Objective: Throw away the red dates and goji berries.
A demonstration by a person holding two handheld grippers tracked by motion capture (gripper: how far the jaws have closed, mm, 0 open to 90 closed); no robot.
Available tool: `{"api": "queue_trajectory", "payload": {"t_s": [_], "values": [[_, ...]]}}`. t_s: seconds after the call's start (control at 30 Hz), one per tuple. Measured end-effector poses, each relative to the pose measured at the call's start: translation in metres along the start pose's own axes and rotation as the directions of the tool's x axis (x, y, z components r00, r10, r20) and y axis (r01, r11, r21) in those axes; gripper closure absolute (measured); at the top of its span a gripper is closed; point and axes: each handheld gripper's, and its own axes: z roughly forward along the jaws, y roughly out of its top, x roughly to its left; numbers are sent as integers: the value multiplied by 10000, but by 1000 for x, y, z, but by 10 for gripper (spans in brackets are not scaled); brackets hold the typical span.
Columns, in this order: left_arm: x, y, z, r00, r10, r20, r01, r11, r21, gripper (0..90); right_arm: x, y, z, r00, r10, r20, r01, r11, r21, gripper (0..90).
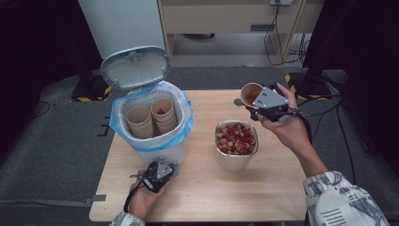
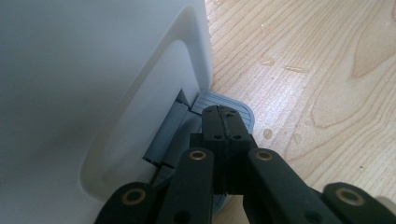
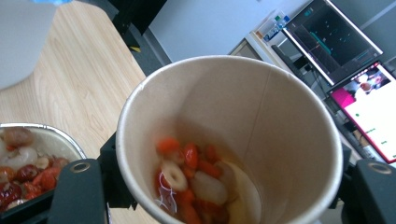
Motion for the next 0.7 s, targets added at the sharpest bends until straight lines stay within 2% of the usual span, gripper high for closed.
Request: {"api": "queue_trajectory", "payload": {"t_s": [0.23,0.37,0.7], "values": [[0,0,0,10000,22,-7,-22,10000,16,899,4,0,-3,9958,-898,191,895,9959,160,293],[0,0,0,10000,11,0,-11,10000,13,899,7,0,-4,9883,-1485,346,1479,9888,198,293],[0,0,0,10000,1,1,-1,10000,8,898,9,0,-4,9802,-1931,441,1923,9811,221,293]]}}
